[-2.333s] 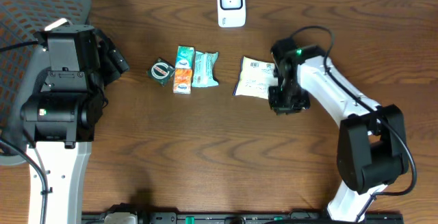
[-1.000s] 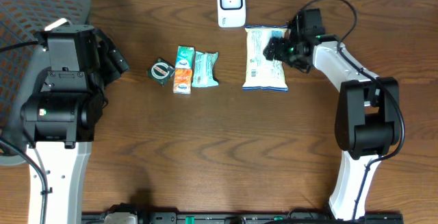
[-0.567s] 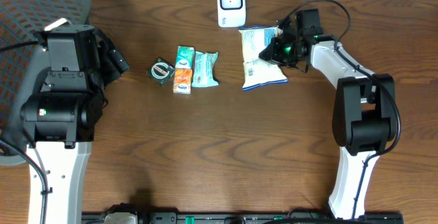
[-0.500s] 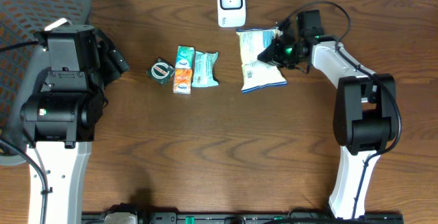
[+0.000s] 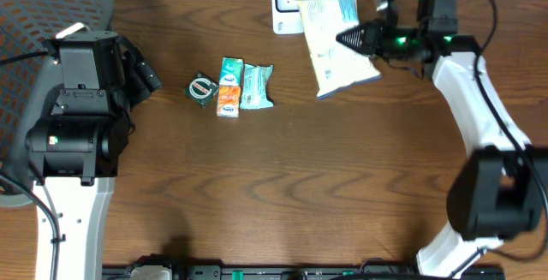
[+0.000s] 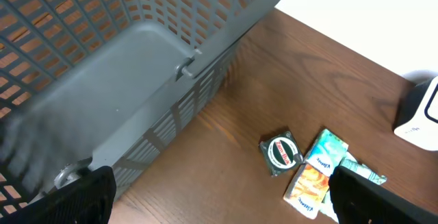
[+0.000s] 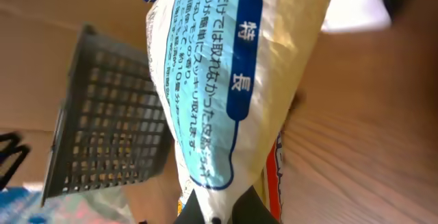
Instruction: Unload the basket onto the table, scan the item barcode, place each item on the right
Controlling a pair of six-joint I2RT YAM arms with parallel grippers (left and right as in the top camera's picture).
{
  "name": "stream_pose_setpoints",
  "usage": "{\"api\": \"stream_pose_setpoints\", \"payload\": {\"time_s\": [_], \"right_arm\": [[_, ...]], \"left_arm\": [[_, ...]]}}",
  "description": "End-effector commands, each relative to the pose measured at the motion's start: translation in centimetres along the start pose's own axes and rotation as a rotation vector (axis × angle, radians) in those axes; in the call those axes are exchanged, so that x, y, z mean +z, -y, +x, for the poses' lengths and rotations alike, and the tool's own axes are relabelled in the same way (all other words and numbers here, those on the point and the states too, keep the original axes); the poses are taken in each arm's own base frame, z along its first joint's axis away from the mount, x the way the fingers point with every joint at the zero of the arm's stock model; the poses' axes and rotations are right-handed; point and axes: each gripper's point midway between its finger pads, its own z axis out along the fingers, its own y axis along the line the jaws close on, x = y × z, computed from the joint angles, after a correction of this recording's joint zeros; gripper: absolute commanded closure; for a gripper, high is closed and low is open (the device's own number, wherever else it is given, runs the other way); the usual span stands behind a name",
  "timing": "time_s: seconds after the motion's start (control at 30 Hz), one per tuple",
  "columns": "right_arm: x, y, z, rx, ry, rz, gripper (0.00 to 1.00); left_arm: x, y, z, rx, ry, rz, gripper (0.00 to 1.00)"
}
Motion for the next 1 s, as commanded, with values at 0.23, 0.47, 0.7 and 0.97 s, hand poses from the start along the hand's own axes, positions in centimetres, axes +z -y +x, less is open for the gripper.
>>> {"api": "stream_pose_setpoints", "payload": {"time_s": [0.23,0.47,0.7,0.97], "right_arm": [[1.7,-4.6,-3.0,-0.188,0.162,0.096,0.99],[3.6,-5.6,-1.9,-0.111,0.156,0.121,0.99],[4.2,-6.6,-0.6,-0.106,0.097,0.068,0.99],[3.9,-3.8,2.3,-0.125,-0.011,0.179,0.99]], "left_arm": [[-0.5,-0.2,-0.6,-0.014,0.021,-0.003,0.02],[-0.5,-0.2,-0.6,-0.014,0.021,-0.003,0.02],[-0.5,-0.2,-0.6,-0.014,0.021,-0.003,0.02],[-0.5,-0.2,-0.6,-0.014,0.021,-0.003,0.02]]}}
